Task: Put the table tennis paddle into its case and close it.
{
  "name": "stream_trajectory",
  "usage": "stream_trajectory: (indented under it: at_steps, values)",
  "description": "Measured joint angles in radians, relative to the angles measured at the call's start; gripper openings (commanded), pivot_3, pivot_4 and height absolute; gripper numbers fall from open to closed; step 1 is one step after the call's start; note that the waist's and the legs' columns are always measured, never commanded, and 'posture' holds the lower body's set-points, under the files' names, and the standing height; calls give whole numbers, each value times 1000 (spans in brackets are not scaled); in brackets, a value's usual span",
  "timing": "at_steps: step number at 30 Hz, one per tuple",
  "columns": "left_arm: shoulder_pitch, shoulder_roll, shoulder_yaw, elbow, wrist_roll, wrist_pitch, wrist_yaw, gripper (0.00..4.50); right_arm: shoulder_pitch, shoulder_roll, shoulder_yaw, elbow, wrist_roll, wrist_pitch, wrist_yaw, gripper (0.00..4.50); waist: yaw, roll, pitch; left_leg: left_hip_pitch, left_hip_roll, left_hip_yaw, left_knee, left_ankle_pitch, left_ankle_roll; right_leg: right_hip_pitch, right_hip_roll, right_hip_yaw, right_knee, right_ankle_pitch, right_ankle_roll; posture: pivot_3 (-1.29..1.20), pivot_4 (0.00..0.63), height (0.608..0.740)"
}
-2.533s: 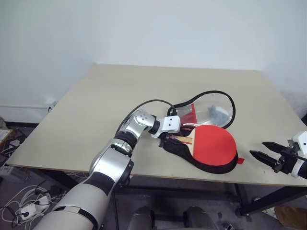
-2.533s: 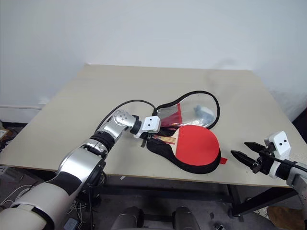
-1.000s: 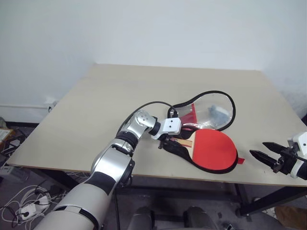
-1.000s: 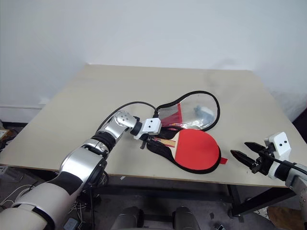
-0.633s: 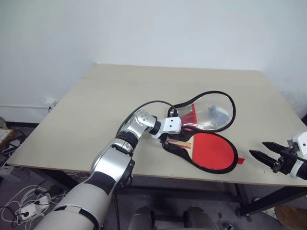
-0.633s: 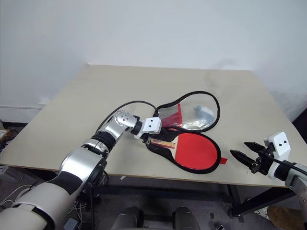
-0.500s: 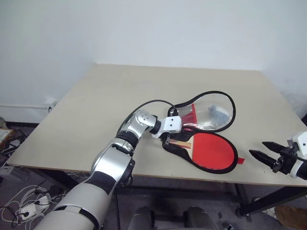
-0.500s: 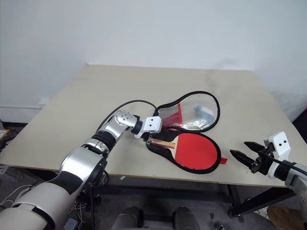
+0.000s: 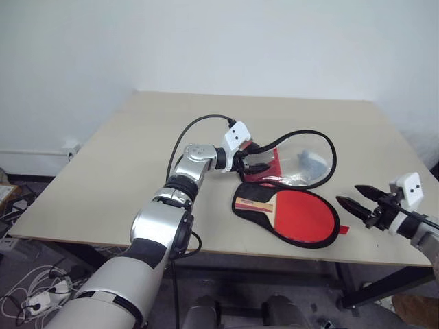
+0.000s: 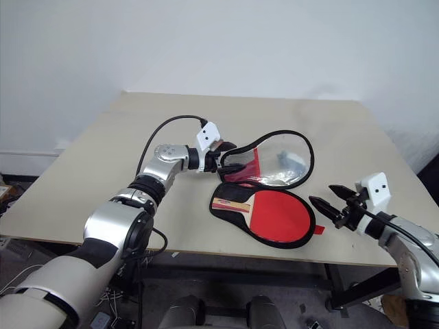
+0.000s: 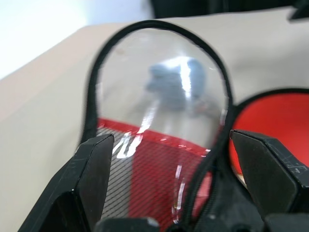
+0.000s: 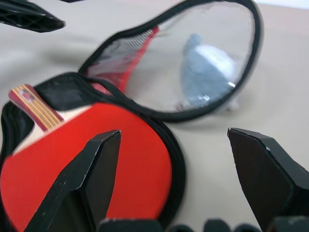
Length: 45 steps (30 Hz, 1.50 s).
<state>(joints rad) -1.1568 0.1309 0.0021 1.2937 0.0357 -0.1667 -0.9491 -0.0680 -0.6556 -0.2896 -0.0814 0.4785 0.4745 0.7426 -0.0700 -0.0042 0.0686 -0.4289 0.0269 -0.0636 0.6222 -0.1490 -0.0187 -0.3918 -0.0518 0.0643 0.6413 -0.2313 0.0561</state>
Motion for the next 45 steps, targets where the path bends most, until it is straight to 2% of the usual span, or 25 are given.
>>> stream_trajectory:
  at_steps: [6,12,15,22,31,34,45]
  values:
    - [48,33,54,-46,-47,45,24,4105,-211,97,46,221,-43,-1,-99,3843,1,0,0,0,0,0,-2,0,0,0,0,0,1,1,1,0,0,740]
    - [152,54,64,-200,-122,120,-118,4105,-373,130,78,443,-102,-37,-138,3843,1,1,0,0,0,0,-3,0,1,-1,0,0,0,1,1,0,0,740]
    - [220,59,60,-320,-161,185,-183,4105,-420,133,89,528,-133,-76,-144,3843,-1,1,0,0,0,0,-5,1,2,-1,1,1,0,1,1,0,0,740]
    - [337,70,37,-575,-212,324,-216,4105,-498,146,91,671,-169,-143,-154,3843,-6,1,-1,1,0,0,-5,2,2,0,1,1,1,1,1,0,0,740]
    - [382,75,-5,-721,-249,429,-223,4105,-590,171,84,799,-167,-170,-154,3843,-7,2,-1,1,0,0,-5,3,4,0,1,2,1,1,1,0,0,740]
    - [391,78,-18,-732,-250,440,-223,4122,-605,174,78,826,-166,-177,-154,3384,-7,2,-1,1,0,0,-5,3,5,0,1,2,1,1,1,0,0,740]
    - [427,87,-35,-789,-268,464,-221,4122,-617,174,62,852,-163,-195,-134,262,-10,2,-1,1,0,0,-5,3,5,0,1,2,1,1,1,0,0,740]
